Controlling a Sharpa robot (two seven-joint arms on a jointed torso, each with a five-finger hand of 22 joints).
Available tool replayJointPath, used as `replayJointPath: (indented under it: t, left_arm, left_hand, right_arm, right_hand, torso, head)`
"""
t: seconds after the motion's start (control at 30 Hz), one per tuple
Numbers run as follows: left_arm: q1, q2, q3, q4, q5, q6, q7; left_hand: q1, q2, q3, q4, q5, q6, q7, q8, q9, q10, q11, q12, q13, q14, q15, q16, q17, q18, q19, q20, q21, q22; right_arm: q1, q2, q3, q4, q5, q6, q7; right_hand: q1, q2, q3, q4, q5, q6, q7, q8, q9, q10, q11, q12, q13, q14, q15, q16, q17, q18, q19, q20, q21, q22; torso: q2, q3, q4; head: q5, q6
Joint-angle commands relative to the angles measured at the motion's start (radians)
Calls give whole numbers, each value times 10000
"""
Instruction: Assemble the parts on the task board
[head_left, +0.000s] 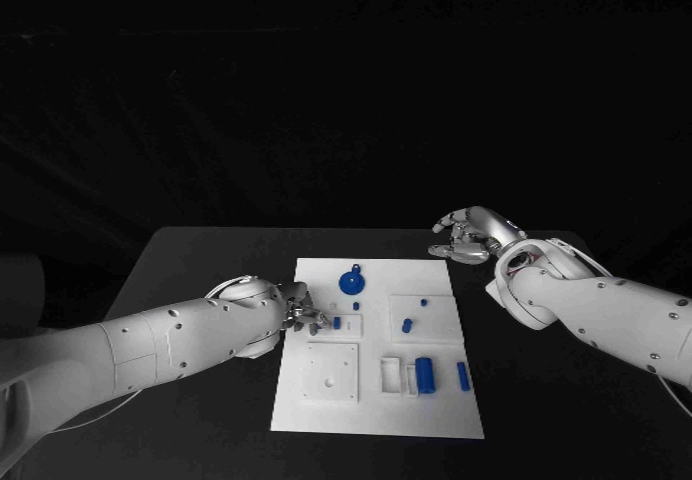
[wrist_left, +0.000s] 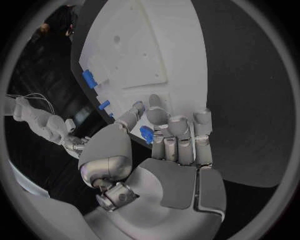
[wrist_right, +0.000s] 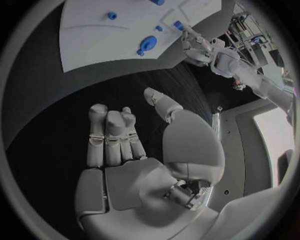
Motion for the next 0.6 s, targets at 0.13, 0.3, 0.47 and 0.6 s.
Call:
replayJointPath:
  t: [0.13, 0.3, 0.47, 0.6]
  left_arm:
    - [-5, -4, 21, 9, -17, -269, 14]
    - [-5, -70, 53, -3, -2, -503, 23]
    - [-2, -179, 173, 43, 190, -880, 150]
    - [6, -315, 446, 193, 575, -1051, 220]
  left_hand:
    - [32, -486, -31, 292, -60, -208, 51, -124, -30, 33, 70, -78, -60, -78, -28, -16, -25, 138, 15, -1422, -88, -1]
    - [149, -774, 34, 602, -59, -375, 108, -204, -55, 40, 124, -115, -101, -128, -61, -35, -44, 147, 11, -1415, -105, -4]
    - [258, -1005, 60, 823, -58, -676, 201, -359, -112, 36, 208, -160, -140, -180, -55, -71, -70, 148, -4, -1406, -126, -10]
    - [391, -1252, 21, 876, -25, -1681, 544, -832, -261, -564, 572, -651, -373, -751, 260, -560, -287, 71, -408, -1296, -423, -98]
  right_arm:
    - [-4, 1, 4, 2, -84, 61, 82]
    - [-4, 8, 4, 0, -84, 52, 90]
    - [-7, 2, 4, -4, -84, 51, 97]
    - [-8, -15, 4, -6, -81, 51, 94]
  right_hand:
    - [-46, -11, -46, -1, 55, -21, 72, 59, -11, -68, -18, 65, -15, 44, 16, -35, 17, 421, 17, -23, -62, 177]
    - [-50, -14, -50, 1, 57, -24, 72, 58, -12, -69, -17, 66, -17, 43, 17, -36, 17, 421, 16, -22, -62, 177]
    - [-55, -16, -53, 3, 58, -26, 73, 57, -13, -70, -17, 67, -19, 43, 17, -36, 17, 421, 16, -22, -63, 177]
    - [-68, -20, -61, 10, 62, -29, 74, 55, -14, -70, -16, 69, -22, 43, 18, -37, 18, 421, 16, -20, -63, 177]
  torso:
    - [1, -9, 8]
    - [3, -6, 4]
    - [4, -9, 0]
    - [0, 2, 2]
  head:
    - [-14, 1]
    - [-13, 16]
    - [-24, 29]
    - [-50, 45]
